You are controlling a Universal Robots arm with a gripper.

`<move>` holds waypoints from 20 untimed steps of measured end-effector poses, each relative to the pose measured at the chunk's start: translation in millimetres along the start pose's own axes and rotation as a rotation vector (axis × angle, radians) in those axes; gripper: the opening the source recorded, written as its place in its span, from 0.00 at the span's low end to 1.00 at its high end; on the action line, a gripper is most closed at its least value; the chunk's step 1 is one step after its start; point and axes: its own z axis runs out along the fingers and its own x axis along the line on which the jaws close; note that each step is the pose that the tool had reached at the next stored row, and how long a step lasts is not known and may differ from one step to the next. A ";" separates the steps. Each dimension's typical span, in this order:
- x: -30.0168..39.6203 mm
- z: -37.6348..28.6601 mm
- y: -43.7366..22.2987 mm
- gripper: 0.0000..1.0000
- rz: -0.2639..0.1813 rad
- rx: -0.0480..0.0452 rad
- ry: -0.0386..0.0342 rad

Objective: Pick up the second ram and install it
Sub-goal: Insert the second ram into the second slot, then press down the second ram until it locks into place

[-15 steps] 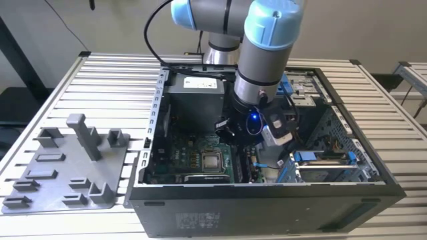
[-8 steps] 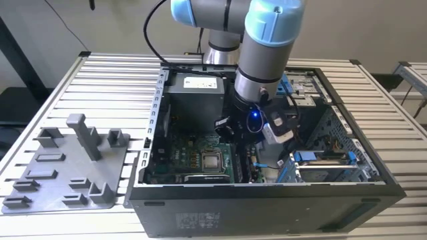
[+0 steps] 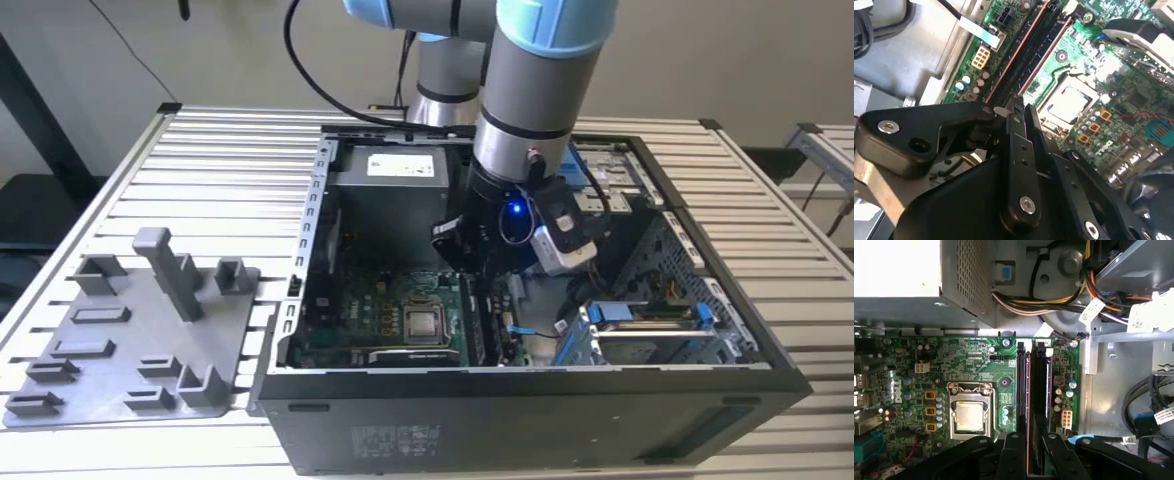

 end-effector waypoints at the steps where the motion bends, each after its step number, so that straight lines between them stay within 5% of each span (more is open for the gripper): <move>1: 0.0 0.0 0.0 0.21 0.000 -0.0001 0.0000; 4: 0.0 -0.2 0.0 0.11 0.000 0.0002 0.0001; 20: 0.0 -0.7 0.0 0.11 0.000 0.0003 0.0000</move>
